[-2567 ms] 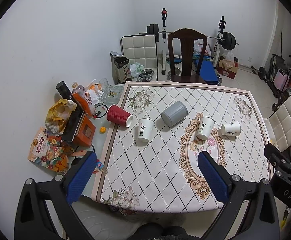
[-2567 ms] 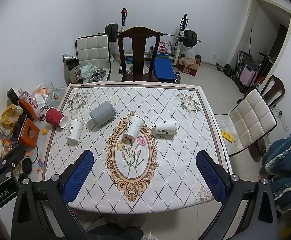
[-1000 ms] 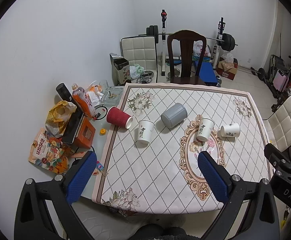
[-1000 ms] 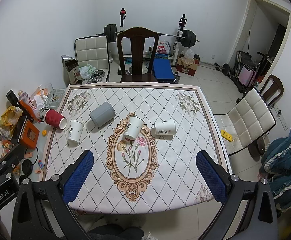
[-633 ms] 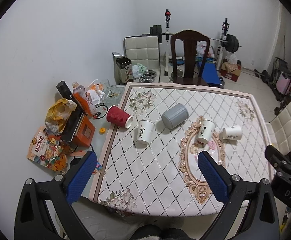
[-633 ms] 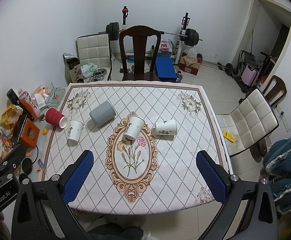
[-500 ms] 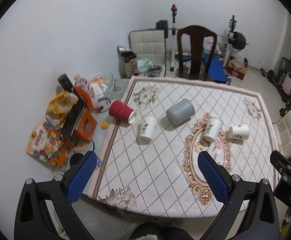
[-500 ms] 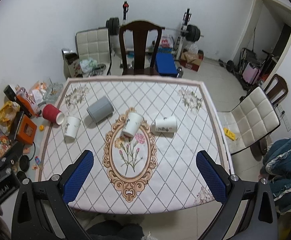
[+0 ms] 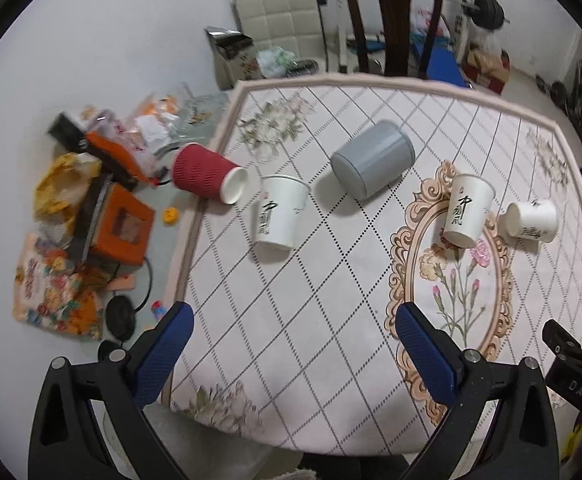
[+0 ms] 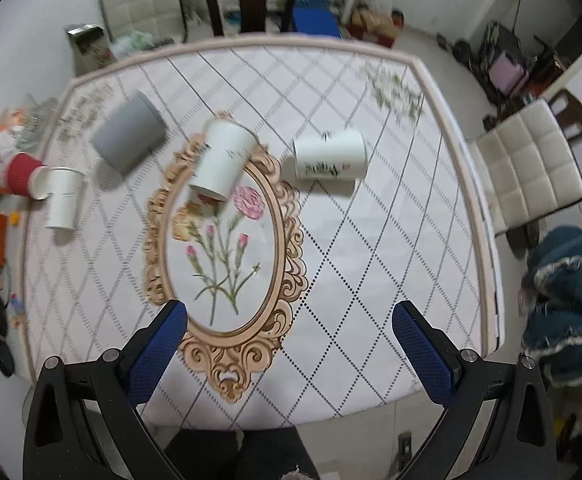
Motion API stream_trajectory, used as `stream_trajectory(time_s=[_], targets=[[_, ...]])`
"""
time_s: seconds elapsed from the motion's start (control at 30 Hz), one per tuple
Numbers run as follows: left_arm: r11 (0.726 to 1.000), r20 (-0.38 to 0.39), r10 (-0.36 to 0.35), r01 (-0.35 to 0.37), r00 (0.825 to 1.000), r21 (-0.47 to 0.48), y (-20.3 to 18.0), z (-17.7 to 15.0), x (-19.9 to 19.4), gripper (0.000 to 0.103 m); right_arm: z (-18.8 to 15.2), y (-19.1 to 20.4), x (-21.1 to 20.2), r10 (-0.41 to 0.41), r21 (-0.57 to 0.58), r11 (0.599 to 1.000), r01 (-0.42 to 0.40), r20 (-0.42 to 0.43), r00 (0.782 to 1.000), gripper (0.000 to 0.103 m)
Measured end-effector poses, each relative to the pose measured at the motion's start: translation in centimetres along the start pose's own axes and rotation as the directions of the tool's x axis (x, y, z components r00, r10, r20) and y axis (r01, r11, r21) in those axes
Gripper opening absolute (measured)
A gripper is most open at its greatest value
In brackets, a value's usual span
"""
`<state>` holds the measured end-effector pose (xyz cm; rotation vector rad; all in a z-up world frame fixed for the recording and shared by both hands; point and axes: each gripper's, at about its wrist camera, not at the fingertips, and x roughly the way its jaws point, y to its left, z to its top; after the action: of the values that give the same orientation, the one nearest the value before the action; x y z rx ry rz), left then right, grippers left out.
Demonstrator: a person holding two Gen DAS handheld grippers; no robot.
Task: Flip cup upright
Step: 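Reach the left tool to the tipped grey mug and close on it, then lift the grey mug with the left tool and carry it toward the right tool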
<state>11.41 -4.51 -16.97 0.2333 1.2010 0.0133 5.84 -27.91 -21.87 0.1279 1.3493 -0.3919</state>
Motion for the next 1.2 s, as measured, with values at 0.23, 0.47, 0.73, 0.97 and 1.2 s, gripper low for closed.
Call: stream_trajectory(time_s=[0.23, 0.47, 0.73, 0.97, 1.2], targets=[[0.995, -0.037, -0.003, 0.006, 0.999, 0.101, -1.6, 4.8, 5.8, 0.103, 3.4, 1.6, 6.9, -0.029, 0.038, 0.999, 0.034, -0.124, 0.992, 0.103], [0.953, -0.02, 0.018, -0.011, 1.0, 0.303, -4.2, 10.0, 10.7, 0.102, 6.2, 2.7, 10.3, -0.048, 0.065, 0.996, 0.061, -0.18, 0.982, 0.103], [0.848, -0.008, 0.0, 0.004, 1.0, 0.53, -8.0, 14.4, 15.3, 0.102, 8.2, 2.3, 13.0, -0.06, 0.113, 0.99, 0.088, -0.234, 0.97, 0.103], [0.791, -0.099, -0.026, 0.081, 0.995, 0.606, -11.0, 15.2, 19.3, 0.102, 9.0, 1.7, 14.3, -0.067, 0.144, 0.984, 0.108, -0.265, 0.962, 0.103], [0.77, -0.122, -0.009, 0.085, 0.992, 0.633, -12.4, 15.1, 22.1, 0.086, 9.7, 1.3, 15.4, -0.073, 0.141, 0.983, 0.116, -0.278, 0.958, 0.103]])
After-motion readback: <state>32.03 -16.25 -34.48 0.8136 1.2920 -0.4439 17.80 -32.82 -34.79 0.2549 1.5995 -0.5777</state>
